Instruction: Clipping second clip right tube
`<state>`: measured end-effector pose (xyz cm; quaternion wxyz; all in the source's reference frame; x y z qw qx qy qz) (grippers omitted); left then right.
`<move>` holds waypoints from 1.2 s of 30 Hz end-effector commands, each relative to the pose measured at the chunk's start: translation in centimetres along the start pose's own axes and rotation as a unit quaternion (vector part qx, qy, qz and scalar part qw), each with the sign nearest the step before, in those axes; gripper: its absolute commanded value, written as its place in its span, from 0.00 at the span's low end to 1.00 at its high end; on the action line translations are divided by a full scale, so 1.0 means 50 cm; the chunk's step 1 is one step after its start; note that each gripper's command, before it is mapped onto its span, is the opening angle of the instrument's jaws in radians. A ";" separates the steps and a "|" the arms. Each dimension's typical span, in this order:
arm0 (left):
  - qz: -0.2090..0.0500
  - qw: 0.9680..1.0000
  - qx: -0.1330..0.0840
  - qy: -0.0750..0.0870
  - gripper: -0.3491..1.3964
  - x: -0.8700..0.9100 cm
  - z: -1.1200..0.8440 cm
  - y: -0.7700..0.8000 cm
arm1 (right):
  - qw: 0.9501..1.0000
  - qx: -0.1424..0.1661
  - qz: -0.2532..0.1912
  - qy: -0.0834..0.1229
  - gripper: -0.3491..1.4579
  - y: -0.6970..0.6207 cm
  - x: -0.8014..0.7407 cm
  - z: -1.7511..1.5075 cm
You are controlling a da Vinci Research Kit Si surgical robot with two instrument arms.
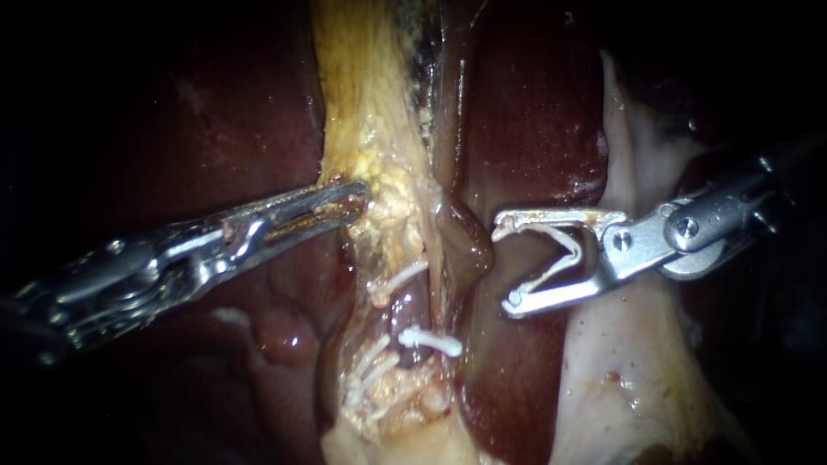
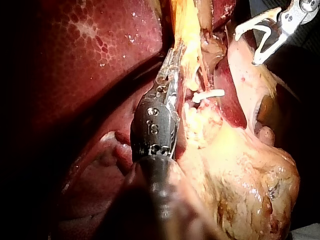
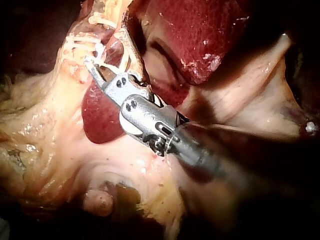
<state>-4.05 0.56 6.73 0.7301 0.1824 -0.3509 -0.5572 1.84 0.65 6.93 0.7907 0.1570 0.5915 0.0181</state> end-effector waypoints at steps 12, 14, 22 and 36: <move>-0.007 1.000 0.008 -0.003 0.00 -0.0031 -0.0107 -0.0037 | 0.983 0.016 0.185 0.002 0.52 -0.0033 -0.0091 0.0113; -0.008 1.000 0.009 -0.005 0.00 -0.0031 -0.0129 -0.0051 | 0.978 0.016 0.208 -0.005 0.52 -0.0036 -0.0113 0.0137; -0.012 1.000 0.014 -0.013 0.00 -0.0039 -0.0170 -0.0090 | 0.965 0.023 0.262 -0.010 0.52 -0.0035 -0.0157 0.0214; -0.013 1.000 0.014 -0.014 0.00 -0.0037 -0.0179 -0.0099 | 0.959 0.027 0.281 -0.009 0.50 -0.0022 -0.0152 0.0290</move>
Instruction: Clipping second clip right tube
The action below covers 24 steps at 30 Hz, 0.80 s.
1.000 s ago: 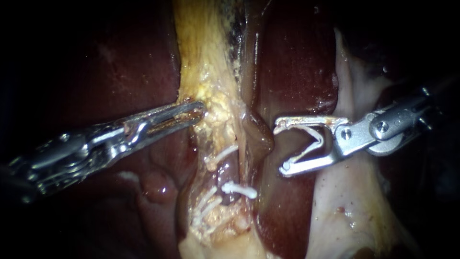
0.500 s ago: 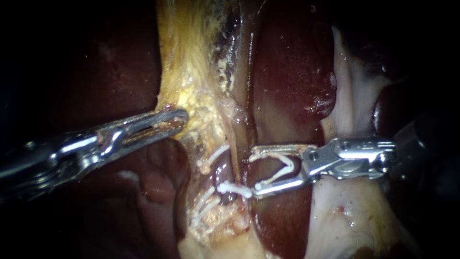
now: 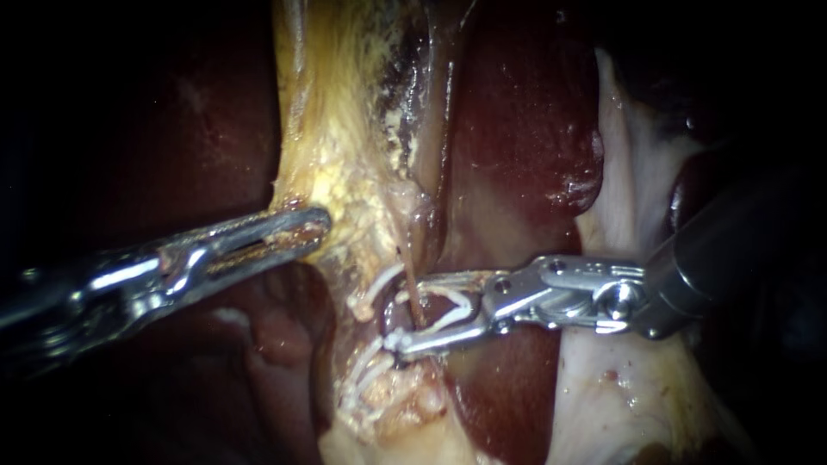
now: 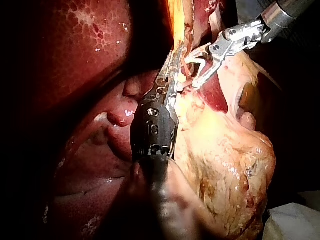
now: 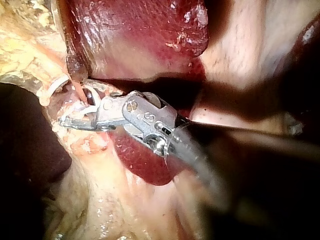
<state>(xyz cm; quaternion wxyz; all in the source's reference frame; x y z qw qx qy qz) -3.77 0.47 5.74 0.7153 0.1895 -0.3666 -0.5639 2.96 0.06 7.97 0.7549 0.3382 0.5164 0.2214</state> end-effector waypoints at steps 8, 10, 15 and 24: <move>0.000 1.000 0.000 0.000 0.00 0.0000 -0.0001 -0.0001 | 0.999 -0.004 0.049 -0.007 0.00 0.0002 -0.0004 -0.0027; 0.000 1.000 0.000 0.000 0.00 0.0000 -0.0001 -0.0001 | 0.998 -0.004 0.057 -0.007 0.00 0.0004 -0.0004 -0.0027; 0.000 1.000 0.000 0.000 0.00 0.0000 -0.0001 -0.0001 | 0.997 -0.004 0.072 -0.006 0.00 0.0003 -0.0005 -0.0025; 0.000 1.000 0.000 0.000 0.00 0.0000 0.0000 0.0000 | 0.996 -0.003 0.083 -0.005 0.00 0.0002 -0.0006 -0.0024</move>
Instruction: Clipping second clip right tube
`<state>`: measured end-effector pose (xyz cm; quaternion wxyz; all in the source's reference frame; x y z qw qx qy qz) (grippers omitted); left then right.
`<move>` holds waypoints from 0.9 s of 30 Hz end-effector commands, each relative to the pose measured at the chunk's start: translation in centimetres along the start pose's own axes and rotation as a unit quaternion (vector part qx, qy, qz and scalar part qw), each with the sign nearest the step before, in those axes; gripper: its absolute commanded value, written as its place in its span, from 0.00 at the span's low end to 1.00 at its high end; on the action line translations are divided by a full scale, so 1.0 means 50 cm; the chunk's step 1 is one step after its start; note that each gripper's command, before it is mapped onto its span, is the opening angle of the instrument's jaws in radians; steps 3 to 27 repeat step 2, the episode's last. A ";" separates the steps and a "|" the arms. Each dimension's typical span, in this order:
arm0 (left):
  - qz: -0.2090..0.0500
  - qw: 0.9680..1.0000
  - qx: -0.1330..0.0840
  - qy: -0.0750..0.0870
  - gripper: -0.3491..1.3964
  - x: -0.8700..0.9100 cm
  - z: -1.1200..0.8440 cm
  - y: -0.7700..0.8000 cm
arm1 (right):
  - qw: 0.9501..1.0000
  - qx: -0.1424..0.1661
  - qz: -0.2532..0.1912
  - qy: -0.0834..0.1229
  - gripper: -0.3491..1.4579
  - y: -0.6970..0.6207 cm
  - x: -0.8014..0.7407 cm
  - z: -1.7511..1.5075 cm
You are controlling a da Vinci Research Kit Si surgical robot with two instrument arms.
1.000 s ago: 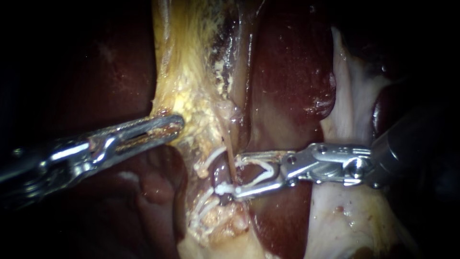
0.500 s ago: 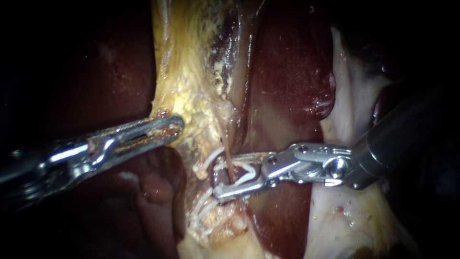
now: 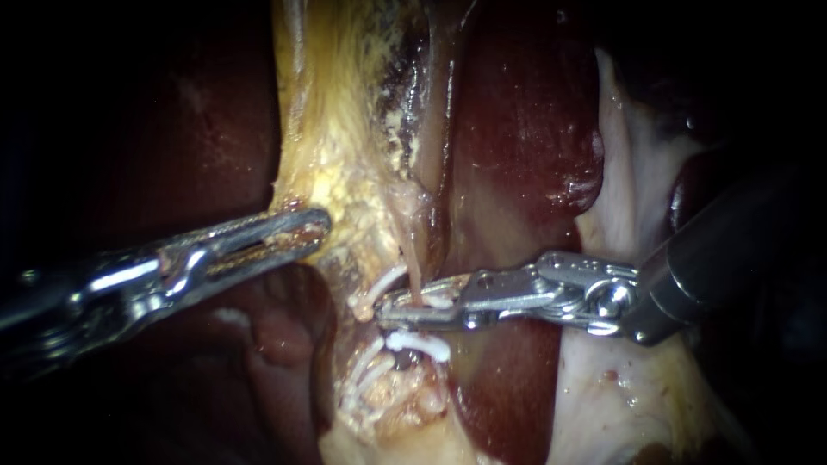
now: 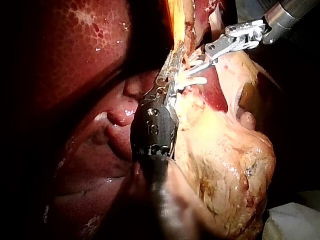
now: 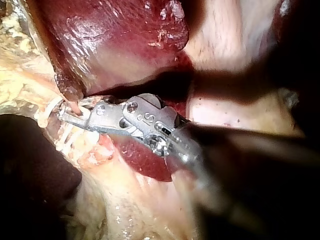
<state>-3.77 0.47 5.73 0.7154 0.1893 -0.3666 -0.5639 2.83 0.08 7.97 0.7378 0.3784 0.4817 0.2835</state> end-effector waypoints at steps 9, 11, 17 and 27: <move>0.000 1.000 0.000 0.000 0.00 0.0000 0.0001 0.0001 | 1.000 0.002 0.000 -0.001 0.00 0.0002 0.0000 0.0001; 0.000 1.000 0.000 0.000 0.00 0.0000 0.0001 0.0001 | 1.000 0.002 0.000 -0.001 0.00 0.0002 0.0000 0.0001; 0.000 1.000 0.000 0.000 0.00 0.0000 0.0001 0.0001 | 1.000 0.002 0.000 -0.001 0.00 0.0002 0.0000 0.0001; 0.000 1.000 0.000 0.000 0.00 0.0000 0.0001 0.0001 | 1.000 0.002 0.000 -0.001 0.00 0.0002 0.0000 0.0001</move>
